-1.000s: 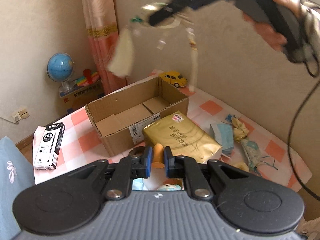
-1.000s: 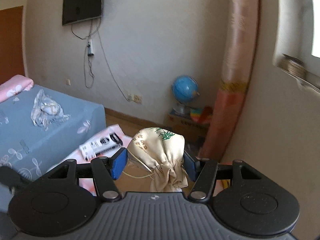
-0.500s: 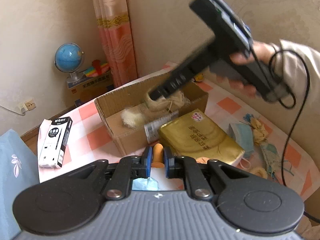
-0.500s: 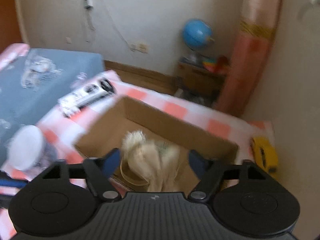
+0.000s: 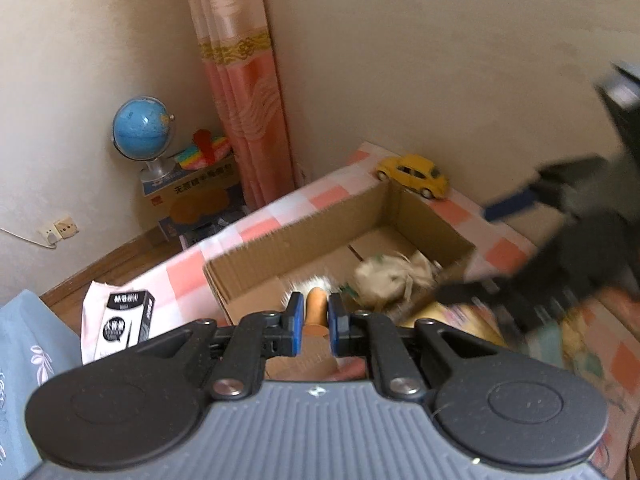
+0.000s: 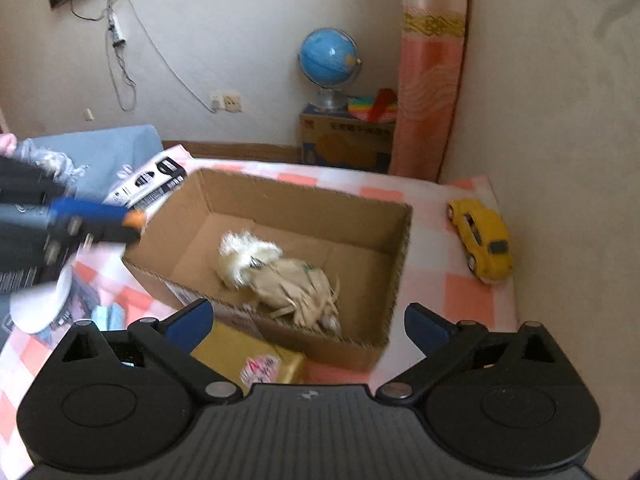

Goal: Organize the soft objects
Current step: 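Move the left tool over the box and release the orange earplug, then move the right tool back to the blue patterned sachet on the table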

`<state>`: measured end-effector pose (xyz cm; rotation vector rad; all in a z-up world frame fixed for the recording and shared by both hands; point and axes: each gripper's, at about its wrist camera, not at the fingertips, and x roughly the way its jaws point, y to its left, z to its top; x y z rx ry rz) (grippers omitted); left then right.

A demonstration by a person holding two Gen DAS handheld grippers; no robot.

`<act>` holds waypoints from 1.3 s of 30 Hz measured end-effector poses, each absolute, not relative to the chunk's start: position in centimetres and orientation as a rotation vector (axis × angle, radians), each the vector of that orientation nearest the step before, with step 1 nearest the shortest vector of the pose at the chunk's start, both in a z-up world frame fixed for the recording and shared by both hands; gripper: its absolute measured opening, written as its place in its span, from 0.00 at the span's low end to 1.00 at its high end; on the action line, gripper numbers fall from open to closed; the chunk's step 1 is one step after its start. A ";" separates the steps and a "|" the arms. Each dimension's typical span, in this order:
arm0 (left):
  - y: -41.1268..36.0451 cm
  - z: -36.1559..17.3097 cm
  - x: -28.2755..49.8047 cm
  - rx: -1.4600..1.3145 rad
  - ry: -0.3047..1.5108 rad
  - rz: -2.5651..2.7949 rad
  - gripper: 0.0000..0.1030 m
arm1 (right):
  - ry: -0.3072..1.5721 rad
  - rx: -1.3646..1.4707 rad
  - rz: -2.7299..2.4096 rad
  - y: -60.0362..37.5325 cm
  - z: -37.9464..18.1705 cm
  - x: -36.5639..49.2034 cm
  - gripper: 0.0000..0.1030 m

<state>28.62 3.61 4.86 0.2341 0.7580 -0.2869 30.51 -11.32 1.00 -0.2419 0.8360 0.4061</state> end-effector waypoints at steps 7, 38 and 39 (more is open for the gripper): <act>3.5 4.3 32.6 0.215 0.763 -0.235 0.52 | 0.834 -0.254 0.375 -12.0 0.7 29.4 1.00; 3.4 6.3 23.6 0.183 0.665 -0.264 0.97 | 0.727 -0.190 0.304 -13.0 1.8 19.4 1.00; 3.5 6.2 23.1 0.175 0.666 -0.268 0.97 | 0.719 -0.186 0.303 -13.1 1.8 19.0 1.00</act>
